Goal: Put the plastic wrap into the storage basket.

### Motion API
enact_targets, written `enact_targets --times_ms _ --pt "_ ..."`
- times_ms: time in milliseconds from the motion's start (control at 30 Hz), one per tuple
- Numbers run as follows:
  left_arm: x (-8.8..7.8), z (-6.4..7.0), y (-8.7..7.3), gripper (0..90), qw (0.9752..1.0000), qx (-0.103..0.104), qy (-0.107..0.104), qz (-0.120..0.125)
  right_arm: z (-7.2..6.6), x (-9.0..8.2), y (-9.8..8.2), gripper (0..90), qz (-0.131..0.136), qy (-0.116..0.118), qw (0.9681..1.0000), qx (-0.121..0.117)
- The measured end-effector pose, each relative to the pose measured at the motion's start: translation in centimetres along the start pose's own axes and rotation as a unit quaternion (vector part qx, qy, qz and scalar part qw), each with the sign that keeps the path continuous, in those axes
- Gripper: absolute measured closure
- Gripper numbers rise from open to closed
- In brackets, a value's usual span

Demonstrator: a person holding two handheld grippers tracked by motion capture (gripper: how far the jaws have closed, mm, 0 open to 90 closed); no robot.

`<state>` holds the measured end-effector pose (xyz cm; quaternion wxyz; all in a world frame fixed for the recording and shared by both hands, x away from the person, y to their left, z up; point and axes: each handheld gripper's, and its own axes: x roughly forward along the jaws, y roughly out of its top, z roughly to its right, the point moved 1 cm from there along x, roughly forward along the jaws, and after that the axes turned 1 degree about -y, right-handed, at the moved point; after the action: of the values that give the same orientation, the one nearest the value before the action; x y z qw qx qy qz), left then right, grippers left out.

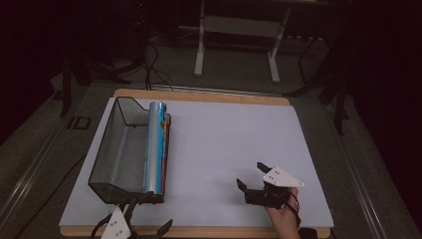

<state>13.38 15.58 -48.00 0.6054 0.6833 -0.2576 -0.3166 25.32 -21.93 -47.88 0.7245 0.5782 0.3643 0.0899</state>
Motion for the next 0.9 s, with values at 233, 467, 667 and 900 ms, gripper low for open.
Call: enact_targets --times_ms 233,467,667,900 --pt "0.1 0.0 0.0 14.1 1.0 0.001 -0.001 -0.001 0.9 -1.3 -1.3 12.1 -0.002 -0.022 0.9997 0.013" --pt "0.1 0.0 0.0 14.1 1.0 0.001 0.001 -0.001 1.6 -2.0 -2.6 12.3 -0.012 -0.028 0.9993 0.024" --pt "0.1 0.1 -0.1 14.1 1.0 0.002 0.001 -0.002 2.1 -2.6 -3.4 12.3 -0.012 -0.046 0.9985 0.025" --pt "0.2 0.1 -0.2 14.1 1.0 0.001 0.001 -0.005 2.5 -2.2 -4.3 12.3 -0.018 -0.058 0.9974 0.04"
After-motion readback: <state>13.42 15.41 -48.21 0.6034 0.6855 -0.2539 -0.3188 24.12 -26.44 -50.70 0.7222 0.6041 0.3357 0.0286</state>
